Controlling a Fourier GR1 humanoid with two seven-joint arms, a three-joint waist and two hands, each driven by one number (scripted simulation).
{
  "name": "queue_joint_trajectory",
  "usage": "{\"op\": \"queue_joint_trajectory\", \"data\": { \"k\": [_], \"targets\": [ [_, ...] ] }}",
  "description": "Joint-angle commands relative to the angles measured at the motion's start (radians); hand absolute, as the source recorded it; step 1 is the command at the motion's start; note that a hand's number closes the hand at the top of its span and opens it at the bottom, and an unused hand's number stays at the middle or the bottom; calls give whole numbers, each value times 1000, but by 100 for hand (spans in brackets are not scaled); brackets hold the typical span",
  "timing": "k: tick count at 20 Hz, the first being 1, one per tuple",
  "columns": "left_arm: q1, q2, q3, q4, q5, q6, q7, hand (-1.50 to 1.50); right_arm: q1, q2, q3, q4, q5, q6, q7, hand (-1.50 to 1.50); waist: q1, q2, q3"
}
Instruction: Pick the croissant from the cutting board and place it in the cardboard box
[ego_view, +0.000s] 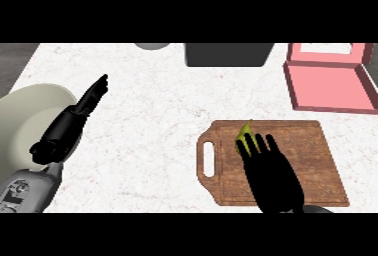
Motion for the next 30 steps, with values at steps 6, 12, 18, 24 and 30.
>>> {"op": "queue_joint_trajectory", "data": {
  "k": [6, 12, 18, 24, 30],
  "targets": [
    [-6, -36, 80, 42, -33, -67, -17, 0, 110, 51, -60, 34, 130, 15, -69, -150, -3, 0, 0],
    [58, -29, 108, 10, -55, -117, -57, 0, 100, 51, -124, 143, 211, -27, -165, -150, 0, 1, 0],
    [-15, -81, 134, 15, -82, -124, 29, 0, 133, 117, -129, 190, 298, -27, -184, -150, -2, 1, 0],
    [-31, -101, 158, 55, -99, -145, -2, 0, 125, 116, -188, 277, 290, -37, -320, -150, 0, 2, 0],
    [22, -126, 126, -84, -131, -131, 91, 0, 145, 20, -149, 268, 385, -199, -504, 150, 2, 0, 1]
  ]
}}
